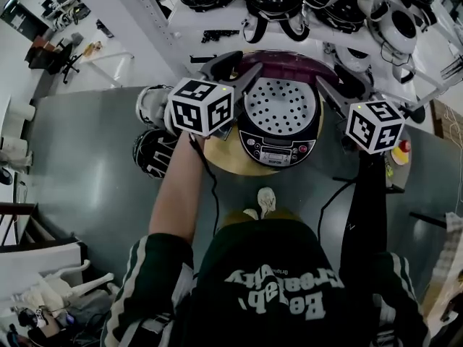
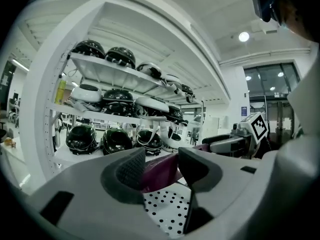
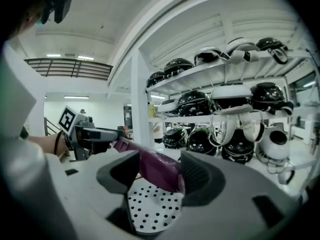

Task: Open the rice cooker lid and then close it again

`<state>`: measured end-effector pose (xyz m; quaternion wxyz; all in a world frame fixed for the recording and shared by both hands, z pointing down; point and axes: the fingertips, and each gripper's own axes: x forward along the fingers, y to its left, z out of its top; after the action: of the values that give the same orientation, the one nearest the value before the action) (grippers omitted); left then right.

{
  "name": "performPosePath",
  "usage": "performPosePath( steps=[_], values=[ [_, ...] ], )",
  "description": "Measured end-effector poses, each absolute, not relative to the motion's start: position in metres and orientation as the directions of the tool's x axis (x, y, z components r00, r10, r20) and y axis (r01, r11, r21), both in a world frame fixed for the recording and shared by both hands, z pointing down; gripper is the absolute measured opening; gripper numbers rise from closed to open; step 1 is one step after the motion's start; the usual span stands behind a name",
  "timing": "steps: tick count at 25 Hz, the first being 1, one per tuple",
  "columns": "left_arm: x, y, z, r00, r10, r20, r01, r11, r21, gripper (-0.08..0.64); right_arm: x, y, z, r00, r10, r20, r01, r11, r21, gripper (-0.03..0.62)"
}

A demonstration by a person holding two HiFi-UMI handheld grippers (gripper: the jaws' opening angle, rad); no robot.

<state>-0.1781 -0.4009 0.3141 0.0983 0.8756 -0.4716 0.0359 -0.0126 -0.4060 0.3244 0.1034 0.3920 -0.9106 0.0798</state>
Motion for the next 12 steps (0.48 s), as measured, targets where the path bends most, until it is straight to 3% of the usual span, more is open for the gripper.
performPosePath(
  steps=[12],
  values=[
    [-0.166,-0.353,0.348,0.582,-0.786,0.207,-0.813,-0.561,0.155,0.204,-0.021,-0.353,0.355,-0.624,-0.711,0.324,-0.755,0.655,-0.016,0.268]
  ],
)
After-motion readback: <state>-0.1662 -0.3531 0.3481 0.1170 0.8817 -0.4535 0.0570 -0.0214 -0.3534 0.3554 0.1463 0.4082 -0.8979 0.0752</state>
